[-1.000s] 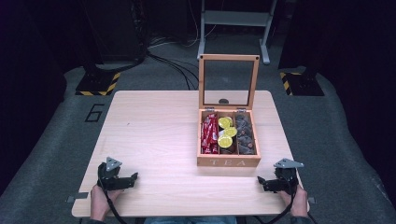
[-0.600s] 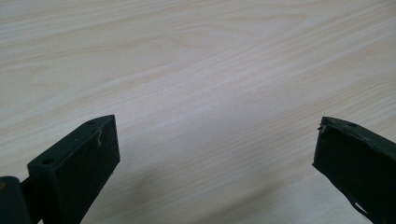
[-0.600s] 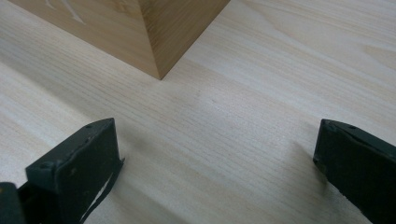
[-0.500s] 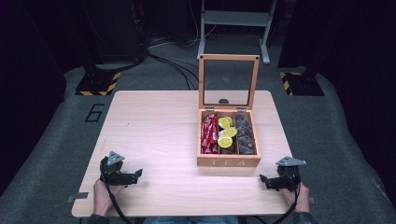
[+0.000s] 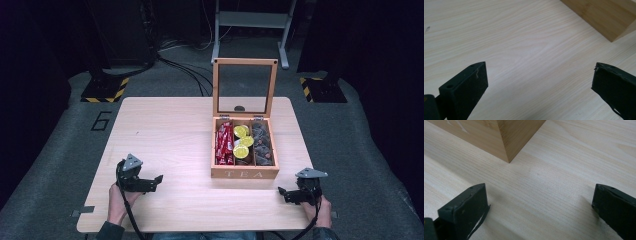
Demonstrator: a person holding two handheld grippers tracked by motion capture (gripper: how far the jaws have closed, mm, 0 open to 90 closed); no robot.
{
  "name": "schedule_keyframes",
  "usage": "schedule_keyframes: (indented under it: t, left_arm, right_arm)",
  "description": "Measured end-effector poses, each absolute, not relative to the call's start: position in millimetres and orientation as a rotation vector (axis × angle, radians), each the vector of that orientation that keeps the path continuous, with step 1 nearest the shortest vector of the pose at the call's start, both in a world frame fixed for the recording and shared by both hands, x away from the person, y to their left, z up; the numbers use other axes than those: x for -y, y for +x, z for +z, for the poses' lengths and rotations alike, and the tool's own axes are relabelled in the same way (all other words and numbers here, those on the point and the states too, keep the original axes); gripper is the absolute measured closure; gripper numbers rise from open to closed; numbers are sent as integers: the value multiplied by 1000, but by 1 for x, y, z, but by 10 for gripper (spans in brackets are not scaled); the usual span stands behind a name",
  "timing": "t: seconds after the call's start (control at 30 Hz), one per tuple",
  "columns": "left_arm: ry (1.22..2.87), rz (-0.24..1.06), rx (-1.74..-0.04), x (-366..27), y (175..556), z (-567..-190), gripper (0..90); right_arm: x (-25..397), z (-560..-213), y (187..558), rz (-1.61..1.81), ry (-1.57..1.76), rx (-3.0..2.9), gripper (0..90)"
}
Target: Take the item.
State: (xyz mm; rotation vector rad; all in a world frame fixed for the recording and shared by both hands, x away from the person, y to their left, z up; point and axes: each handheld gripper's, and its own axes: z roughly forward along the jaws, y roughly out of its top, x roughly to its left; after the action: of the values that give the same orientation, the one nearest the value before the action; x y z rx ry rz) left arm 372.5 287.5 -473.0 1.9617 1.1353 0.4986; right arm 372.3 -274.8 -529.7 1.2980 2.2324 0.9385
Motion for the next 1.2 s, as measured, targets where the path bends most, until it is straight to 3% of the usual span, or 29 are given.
schedule_keyframes:
  t: [0.47,1.2]
  left_arm:
    - [2010,476,-971,-250,388,-448,5]
    - [2008,428,-852,-198,420,-428,18]
  right_arm:
    - [274,-530,372,939,1305,-2230,0]
    - [274,-530,371,932,1322,-2213,0]
